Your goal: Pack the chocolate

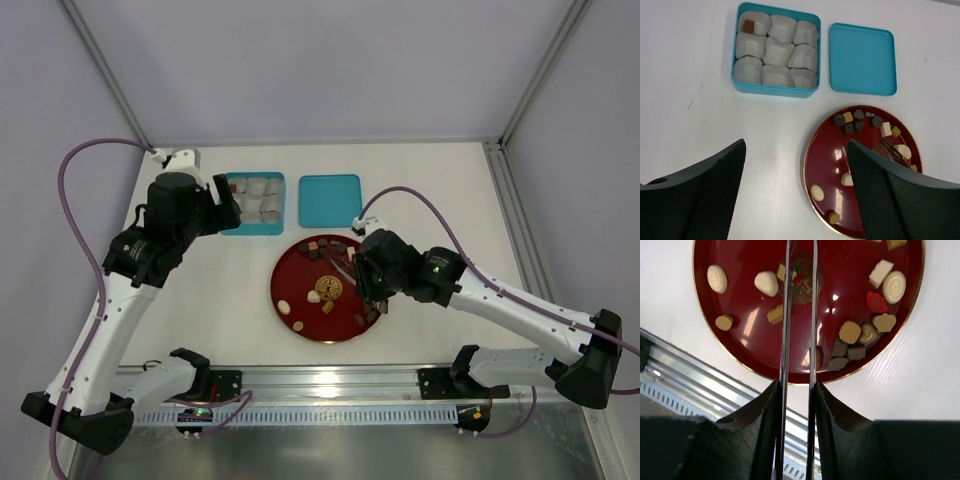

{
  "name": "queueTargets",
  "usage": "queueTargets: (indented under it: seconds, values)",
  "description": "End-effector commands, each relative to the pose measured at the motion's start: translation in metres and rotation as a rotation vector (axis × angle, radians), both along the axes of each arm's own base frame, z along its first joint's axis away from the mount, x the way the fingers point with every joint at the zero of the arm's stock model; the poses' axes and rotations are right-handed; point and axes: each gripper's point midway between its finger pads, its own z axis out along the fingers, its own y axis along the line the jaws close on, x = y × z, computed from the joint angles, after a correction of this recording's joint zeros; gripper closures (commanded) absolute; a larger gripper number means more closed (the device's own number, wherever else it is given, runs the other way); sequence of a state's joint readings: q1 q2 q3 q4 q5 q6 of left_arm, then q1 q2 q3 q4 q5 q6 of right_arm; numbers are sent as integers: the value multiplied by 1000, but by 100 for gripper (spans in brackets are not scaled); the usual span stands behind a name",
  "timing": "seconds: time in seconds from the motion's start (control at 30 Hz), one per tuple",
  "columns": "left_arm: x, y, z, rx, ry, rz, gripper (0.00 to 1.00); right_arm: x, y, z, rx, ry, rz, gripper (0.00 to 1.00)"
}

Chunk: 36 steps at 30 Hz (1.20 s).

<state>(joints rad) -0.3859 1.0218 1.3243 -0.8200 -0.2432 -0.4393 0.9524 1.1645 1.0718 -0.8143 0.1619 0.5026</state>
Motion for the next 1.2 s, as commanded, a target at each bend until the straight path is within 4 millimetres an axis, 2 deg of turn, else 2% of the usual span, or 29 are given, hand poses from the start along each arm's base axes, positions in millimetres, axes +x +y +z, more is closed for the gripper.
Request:
queueTargets:
  seconds: [0.0, 0.2, 0.33, 0.63, 1.17]
  values:
    - [4, -3, 11, -30, -35, 2, 20, -15, 8, -4, 27, 35, 18, 66]
    - [3, -2, 8, -27, -24, 7, 20, -36, 9, -19, 12, 84, 66, 65]
    - [3, -2, 6, -25, -21, 7, 20, -40, 10, -20, 13, 93, 83, 65]
    - [3, -2, 3, -23, -14, 7, 20, -44, 13, -26, -3, 105, 107, 61]
    - [1, -1, -1, -26, -8, 10, 20, -43, 14, -42, -55, 125, 118, 61]
